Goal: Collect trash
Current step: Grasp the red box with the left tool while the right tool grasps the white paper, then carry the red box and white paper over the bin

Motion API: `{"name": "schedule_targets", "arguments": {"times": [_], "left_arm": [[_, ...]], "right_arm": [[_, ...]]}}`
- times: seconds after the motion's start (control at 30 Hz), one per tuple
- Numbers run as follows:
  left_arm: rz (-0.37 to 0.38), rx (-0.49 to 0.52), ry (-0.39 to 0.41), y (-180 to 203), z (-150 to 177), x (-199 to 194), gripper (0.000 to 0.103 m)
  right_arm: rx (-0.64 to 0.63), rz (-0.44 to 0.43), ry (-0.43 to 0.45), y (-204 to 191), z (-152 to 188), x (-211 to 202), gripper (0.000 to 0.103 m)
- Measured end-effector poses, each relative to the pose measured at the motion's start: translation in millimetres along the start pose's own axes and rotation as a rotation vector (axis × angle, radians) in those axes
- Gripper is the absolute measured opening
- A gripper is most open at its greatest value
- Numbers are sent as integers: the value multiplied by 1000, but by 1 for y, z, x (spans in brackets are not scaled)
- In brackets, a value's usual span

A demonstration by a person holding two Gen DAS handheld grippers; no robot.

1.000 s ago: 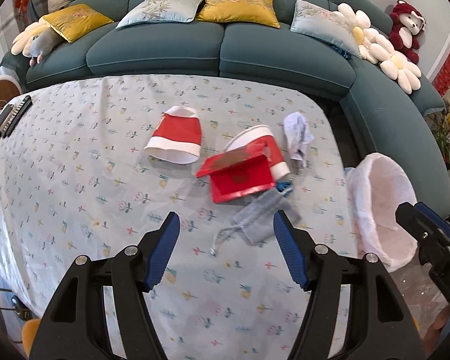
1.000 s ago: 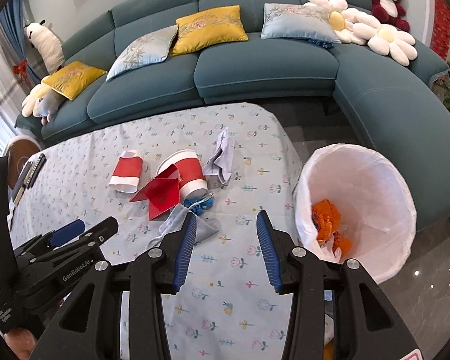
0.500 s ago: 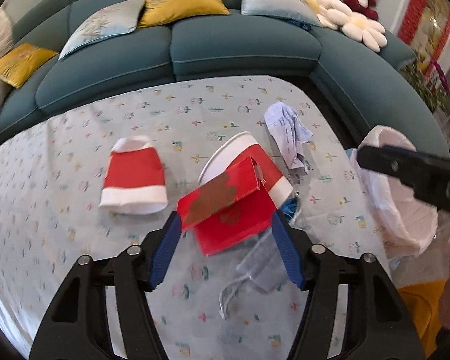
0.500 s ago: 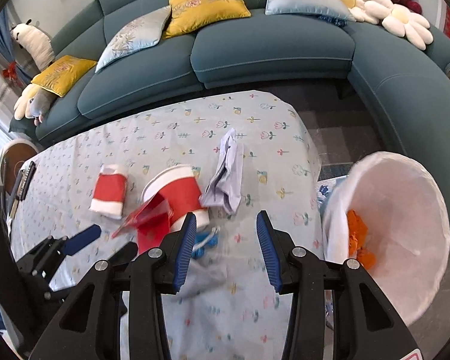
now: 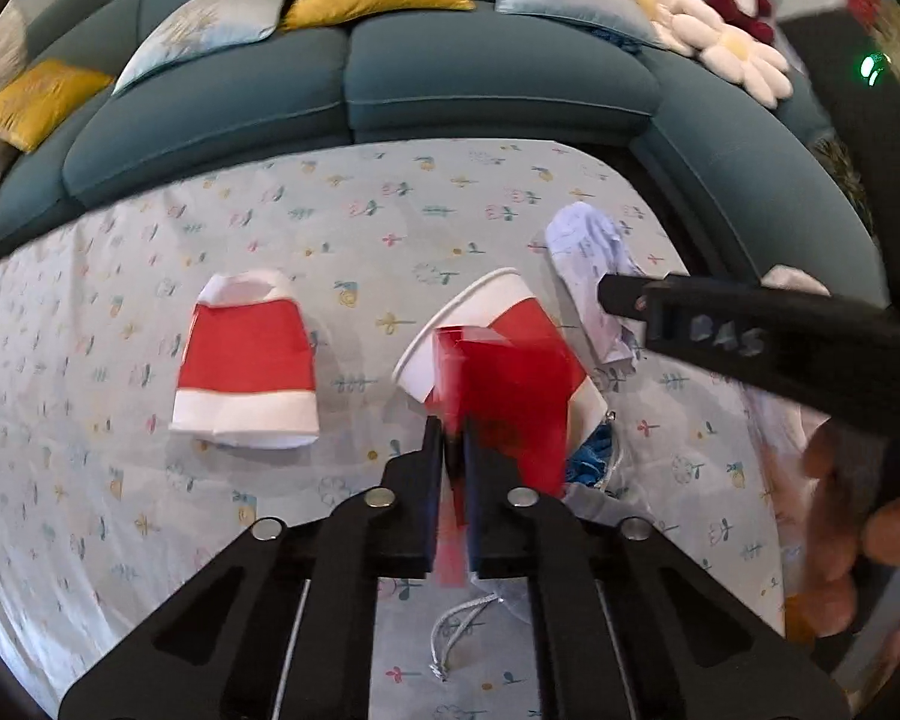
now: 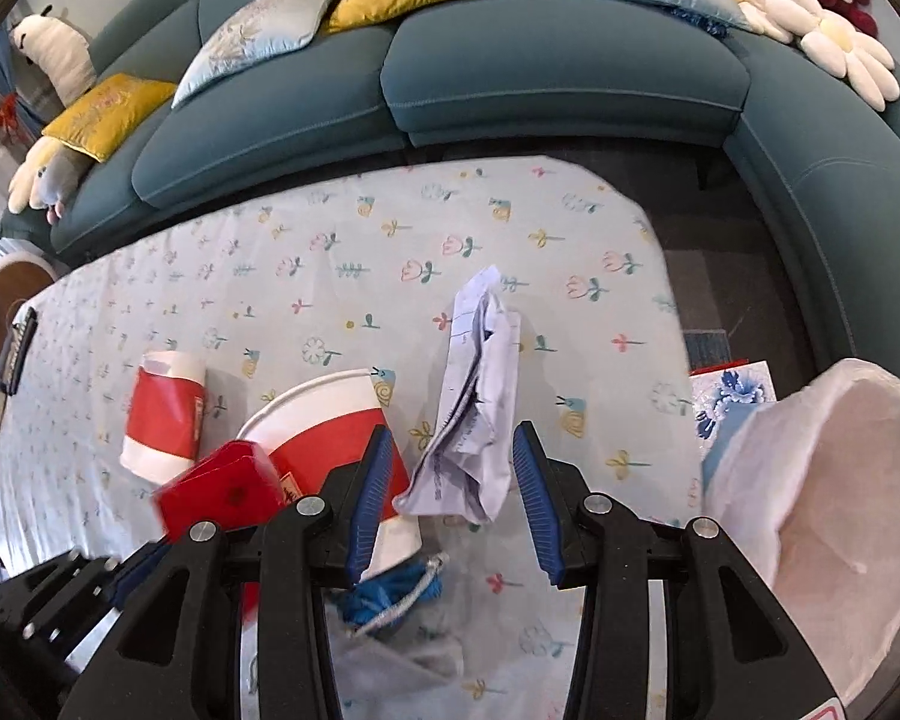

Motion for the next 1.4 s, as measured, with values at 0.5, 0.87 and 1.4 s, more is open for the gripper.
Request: {"name": "schedule_targets", "arguments": {"times": [0.5, 0.87, 1.4], "left_arm": [[-84, -175, -6, -3, 5, -22, 4], [-60, -119, 65, 55, 0, -73, 4], [-2, 35, 165, 172, -5, -131, 4]], "right_arm": [[88, -12, 11, 29, 34, -33, 3], [147, -36, 130, 69, 52, -127, 3], [238, -17, 259, 145, 91, -219, 3]]}}
Point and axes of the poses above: each gripper's, at about its wrist camera, not at the fingertips, and x roughly the way its jaws point, y to its right, z to its underside, the point moved 8 cm from there along x, roughly the way its jaws point, and after that the axes turned 2 degrees about y, right-handed, at the moved point
